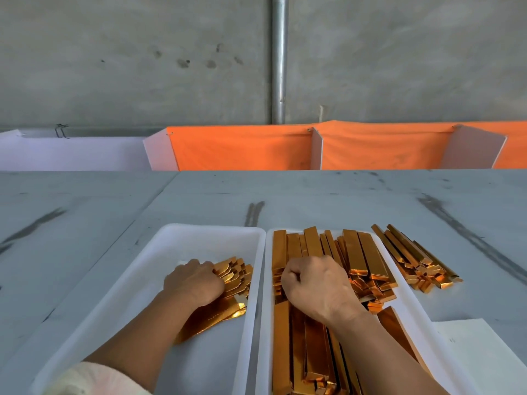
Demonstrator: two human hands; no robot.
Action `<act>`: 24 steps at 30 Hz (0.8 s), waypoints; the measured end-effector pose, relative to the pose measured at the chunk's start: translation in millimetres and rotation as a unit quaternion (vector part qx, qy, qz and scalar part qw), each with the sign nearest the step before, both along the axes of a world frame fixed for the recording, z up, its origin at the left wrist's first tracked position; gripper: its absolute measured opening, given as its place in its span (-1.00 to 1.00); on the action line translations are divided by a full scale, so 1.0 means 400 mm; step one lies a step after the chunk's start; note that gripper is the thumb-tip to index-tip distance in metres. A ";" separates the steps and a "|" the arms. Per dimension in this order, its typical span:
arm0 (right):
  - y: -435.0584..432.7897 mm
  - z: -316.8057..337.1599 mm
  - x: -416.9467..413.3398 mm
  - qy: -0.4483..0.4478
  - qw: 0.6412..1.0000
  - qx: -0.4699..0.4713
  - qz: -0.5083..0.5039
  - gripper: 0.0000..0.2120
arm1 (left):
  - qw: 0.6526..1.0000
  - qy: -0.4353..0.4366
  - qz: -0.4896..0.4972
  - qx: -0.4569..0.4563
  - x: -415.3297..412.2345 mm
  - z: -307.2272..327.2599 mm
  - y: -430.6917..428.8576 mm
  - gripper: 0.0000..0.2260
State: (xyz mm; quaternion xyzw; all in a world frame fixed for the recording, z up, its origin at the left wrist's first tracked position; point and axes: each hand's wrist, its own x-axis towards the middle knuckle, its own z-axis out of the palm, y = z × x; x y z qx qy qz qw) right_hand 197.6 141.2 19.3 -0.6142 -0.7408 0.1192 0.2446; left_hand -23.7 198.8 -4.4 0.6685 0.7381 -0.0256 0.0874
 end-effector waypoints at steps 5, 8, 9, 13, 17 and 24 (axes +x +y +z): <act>-0.003 0.000 -0.002 0.004 1.000 -0.002 -0.001 -0.75 | 1.000 0.017 0.001 -0.001 -0.002 0.014 -0.029 -0.73; -0.004 -0.001 -0.004 0.011 1.000 -0.002 0.000 -0.75 | 1.000 0.007 0.004 0.028 -0.014 0.031 -0.036 -0.66; -0.005 -0.002 -0.004 0.013 1.000 -0.002 -0.001 -0.75 | 0.999 -0.001 0.006 0.033 -0.018 0.036 -0.037 -0.66; -0.004 -0.002 -0.003 0.025 1.000 -0.001 -0.006 -0.75 | 0.997 -0.050 0.023 0.055 -0.030 0.053 -0.045 -0.66; -0.002 -0.004 -0.002 0.029 1.000 0.001 -0.009 -0.75 | 0.986 -0.125 0.042 0.103 -0.031 0.075 -0.052 -0.73; -0.002 -0.002 -0.003 0.090 0.995 0.032 -0.002 -0.76 | 0.913 -0.275 -0.027 0.299 0.025 0.116 -0.076 -0.80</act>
